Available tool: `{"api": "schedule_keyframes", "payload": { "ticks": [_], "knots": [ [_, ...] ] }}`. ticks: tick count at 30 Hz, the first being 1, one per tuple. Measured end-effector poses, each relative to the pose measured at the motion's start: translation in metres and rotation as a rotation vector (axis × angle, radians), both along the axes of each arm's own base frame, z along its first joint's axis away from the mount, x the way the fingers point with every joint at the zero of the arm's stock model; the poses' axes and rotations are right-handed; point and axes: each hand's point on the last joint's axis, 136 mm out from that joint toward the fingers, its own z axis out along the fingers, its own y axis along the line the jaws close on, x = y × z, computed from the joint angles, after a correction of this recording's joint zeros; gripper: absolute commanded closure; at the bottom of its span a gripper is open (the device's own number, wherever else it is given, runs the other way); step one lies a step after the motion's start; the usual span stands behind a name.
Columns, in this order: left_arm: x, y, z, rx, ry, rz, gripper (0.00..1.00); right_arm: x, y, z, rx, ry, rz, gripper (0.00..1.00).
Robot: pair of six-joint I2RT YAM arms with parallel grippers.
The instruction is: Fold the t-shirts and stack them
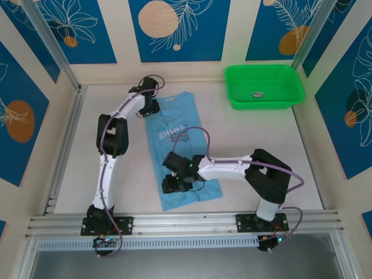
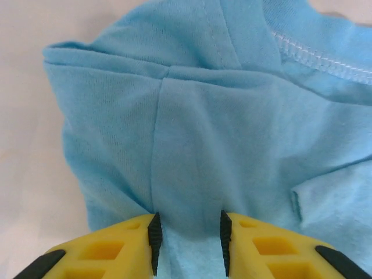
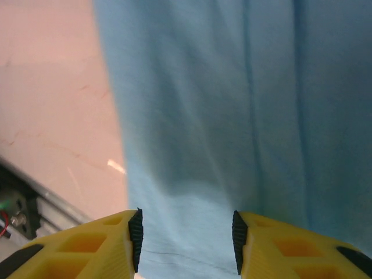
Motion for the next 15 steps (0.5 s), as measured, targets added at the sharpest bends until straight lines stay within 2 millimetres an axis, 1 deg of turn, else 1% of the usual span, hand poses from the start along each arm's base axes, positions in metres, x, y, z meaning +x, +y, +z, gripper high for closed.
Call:
{"api": "schedule_keyframes", "payload": {
  "ticks": [2,4,8,13,15],
  "knots": [
    [0.013,-0.006,-0.001,-0.019,-0.017,-0.007,0.65,0.001,0.004,-0.009,0.003,0.048,-0.017,0.55],
    [0.027,-0.014,0.001,-0.045,-0.042,-0.016,0.64,0.010,0.017,-0.004,0.042,0.060,-0.041,0.55],
    [0.051,-0.029,0.004,-0.102,-0.100,-0.036,0.61,0.028,0.042,-0.004,0.107,0.090,-0.105,0.54],
    [0.061,-0.034,0.007,-0.162,-0.130,-0.046,0.57,0.043,0.062,-0.002,0.130,0.111,-0.166,0.52],
    [0.063,-0.035,0.008,-0.186,-0.131,-0.050,0.53,0.046,0.065,-0.001,0.126,0.108,-0.180,0.49]
  ]
}}
